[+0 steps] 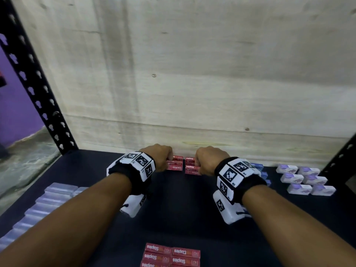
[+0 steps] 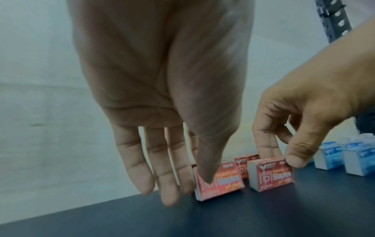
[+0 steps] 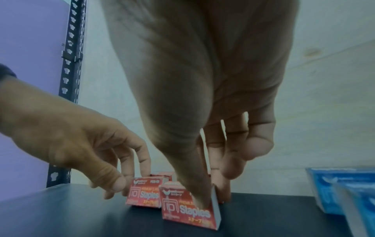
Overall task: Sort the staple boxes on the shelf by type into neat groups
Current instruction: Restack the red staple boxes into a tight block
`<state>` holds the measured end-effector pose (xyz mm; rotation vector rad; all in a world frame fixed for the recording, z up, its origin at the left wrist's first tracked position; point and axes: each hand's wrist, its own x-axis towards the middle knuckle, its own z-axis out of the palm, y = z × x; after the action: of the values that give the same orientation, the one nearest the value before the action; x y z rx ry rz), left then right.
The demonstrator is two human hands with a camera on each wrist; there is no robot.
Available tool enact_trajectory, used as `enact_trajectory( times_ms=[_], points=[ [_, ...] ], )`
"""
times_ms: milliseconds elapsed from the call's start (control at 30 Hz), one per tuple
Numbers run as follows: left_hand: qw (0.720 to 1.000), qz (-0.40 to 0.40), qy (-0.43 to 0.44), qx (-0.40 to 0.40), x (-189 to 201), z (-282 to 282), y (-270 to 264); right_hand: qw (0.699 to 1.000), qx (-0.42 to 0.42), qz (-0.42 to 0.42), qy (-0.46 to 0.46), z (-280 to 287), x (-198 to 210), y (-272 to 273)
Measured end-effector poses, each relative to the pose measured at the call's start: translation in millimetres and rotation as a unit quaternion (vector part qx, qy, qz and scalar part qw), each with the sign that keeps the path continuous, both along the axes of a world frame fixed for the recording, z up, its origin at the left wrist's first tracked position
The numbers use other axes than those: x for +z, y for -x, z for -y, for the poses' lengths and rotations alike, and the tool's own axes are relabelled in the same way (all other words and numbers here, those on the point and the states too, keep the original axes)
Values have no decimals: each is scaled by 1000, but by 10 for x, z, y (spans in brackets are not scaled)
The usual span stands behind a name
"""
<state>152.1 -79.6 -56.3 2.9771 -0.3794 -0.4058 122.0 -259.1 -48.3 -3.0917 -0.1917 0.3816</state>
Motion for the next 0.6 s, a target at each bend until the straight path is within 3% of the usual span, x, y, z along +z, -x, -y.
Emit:
enact_trajectory(
  times_ms=[333, 600],
  points=[
    [999, -2, -23, -25, 30, 42, 121, 1000, -3, -7, 5, -56, 30, 75],
    [988, -94, -86, -88, 218, -32, 667, 995, 37, -82, -36, -86, 67, 649]
  ],
)
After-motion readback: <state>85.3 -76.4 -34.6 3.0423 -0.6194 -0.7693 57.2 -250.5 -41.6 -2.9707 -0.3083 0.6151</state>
